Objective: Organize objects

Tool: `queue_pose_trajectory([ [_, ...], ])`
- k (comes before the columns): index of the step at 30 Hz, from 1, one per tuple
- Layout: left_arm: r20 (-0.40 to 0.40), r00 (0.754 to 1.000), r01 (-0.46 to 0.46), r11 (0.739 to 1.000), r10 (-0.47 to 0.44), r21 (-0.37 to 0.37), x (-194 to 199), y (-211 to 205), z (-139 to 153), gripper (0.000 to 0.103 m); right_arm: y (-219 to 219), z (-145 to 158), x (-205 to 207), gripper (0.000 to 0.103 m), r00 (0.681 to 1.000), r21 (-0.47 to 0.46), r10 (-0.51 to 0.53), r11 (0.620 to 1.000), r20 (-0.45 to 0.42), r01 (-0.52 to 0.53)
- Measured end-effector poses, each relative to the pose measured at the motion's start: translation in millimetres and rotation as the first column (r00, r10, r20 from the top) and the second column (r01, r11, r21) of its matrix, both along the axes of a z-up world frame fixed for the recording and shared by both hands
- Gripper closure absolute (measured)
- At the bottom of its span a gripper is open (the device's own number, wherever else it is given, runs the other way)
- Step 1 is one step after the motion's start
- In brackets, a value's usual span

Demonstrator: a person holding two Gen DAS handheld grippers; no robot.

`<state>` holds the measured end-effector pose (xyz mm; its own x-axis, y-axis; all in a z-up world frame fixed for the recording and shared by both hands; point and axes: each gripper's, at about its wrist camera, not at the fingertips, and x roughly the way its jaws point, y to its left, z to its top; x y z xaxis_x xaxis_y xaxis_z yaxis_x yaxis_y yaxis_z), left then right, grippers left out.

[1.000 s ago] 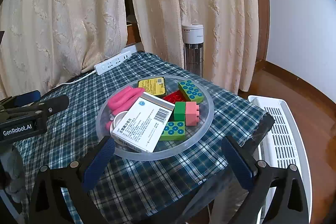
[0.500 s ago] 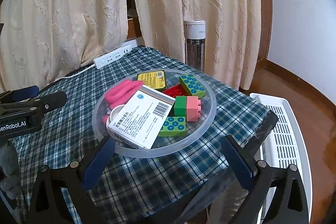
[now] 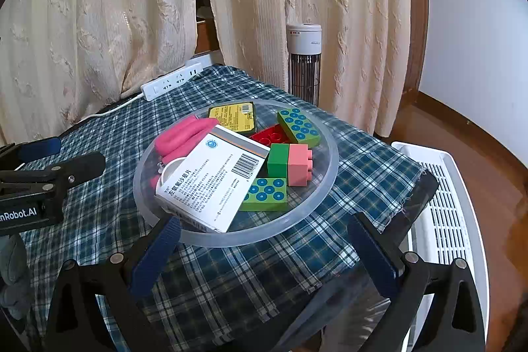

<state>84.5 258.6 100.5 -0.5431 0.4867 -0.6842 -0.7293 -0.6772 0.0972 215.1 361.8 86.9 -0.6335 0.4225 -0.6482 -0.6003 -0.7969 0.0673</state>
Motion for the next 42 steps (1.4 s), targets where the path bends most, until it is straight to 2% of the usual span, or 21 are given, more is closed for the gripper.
queue_pose_trajectory([
  [14, 0.004, 1.0, 0.006, 1.0, -0.006, -0.025, -1, 1, -5, 0.007, 4, 8, -11, 0.0, 0.999, 0.036, -0.007, 0.999, 0.031, 0.006],
  [20, 0.002, 1.0, 0.004, 0.999, -0.003, -0.049, -3, 2, -8, 0.005, 4, 4, -14, 0.0, 0.999, 0.024, -0.009, 1.0, 0.045, 0.008],
  [42, 0.02, 1.0, 0.015, 0.998, -0.014, -0.057, -5, 3, -13, 0.005, 8, -1, -14, 0.0, 0.999, -0.001, -0.015, 1.0, 0.044, 0.016],
])
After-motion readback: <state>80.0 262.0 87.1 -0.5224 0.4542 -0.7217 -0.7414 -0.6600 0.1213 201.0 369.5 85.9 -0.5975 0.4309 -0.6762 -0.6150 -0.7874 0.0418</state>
